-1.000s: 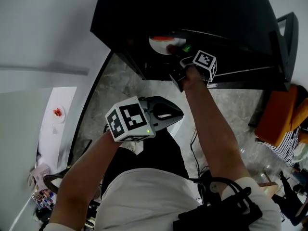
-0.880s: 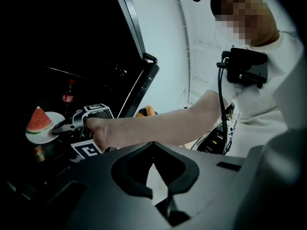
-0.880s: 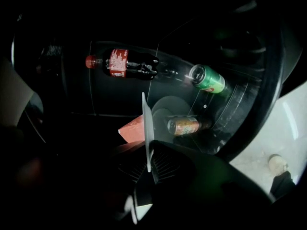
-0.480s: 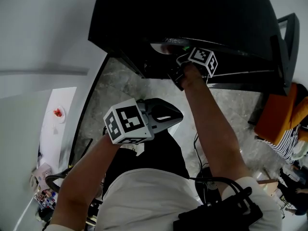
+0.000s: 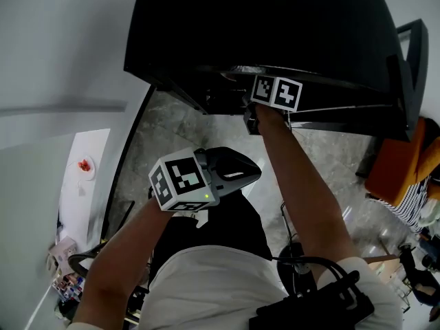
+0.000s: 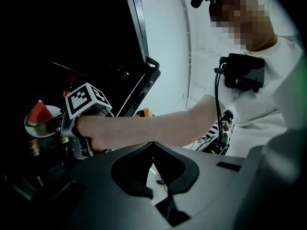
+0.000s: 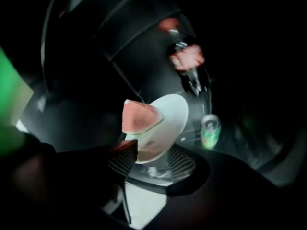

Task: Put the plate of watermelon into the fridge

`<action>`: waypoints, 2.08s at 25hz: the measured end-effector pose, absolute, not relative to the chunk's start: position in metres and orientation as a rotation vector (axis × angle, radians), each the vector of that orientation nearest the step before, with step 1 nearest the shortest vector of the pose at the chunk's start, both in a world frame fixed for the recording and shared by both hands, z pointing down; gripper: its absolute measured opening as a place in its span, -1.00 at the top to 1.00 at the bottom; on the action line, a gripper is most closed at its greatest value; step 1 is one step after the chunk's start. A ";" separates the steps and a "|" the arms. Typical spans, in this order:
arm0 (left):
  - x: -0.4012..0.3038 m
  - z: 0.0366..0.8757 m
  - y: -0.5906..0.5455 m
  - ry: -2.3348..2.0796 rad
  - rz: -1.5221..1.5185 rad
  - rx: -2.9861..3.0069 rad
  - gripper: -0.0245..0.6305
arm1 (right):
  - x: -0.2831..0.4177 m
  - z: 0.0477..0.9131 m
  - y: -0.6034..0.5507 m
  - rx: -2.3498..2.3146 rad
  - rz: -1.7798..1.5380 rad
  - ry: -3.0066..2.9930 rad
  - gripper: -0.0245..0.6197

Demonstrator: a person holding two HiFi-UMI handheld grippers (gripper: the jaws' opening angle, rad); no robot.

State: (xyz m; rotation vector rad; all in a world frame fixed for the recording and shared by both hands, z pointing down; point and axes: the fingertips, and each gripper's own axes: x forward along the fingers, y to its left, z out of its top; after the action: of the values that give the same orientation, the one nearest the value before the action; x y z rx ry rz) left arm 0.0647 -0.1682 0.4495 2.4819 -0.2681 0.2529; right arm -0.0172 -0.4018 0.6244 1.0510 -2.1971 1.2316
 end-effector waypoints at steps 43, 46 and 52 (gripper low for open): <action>0.073 0.430 -0.122 -0.207 0.239 2.487 0.89 | 0.028 0.600 -0.351 1.142 0.740 -2.228 0.03; 0.077 0.419 -0.094 -0.155 0.238 2.500 0.89 | 0.029 0.595 -0.322 1.099 0.758 -2.274 0.22; 0.079 0.395 -0.034 -0.054 0.235 2.531 0.89 | 0.039 0.550 -0.254 1.069 0.675 -2.267 0.82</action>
State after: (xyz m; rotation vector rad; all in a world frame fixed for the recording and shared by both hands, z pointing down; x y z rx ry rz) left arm 0.0787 -0.0343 0.3949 2.5309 -0.0537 0.2349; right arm 0.0391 -0.2535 0.5496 1.0690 -2.2672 0.6747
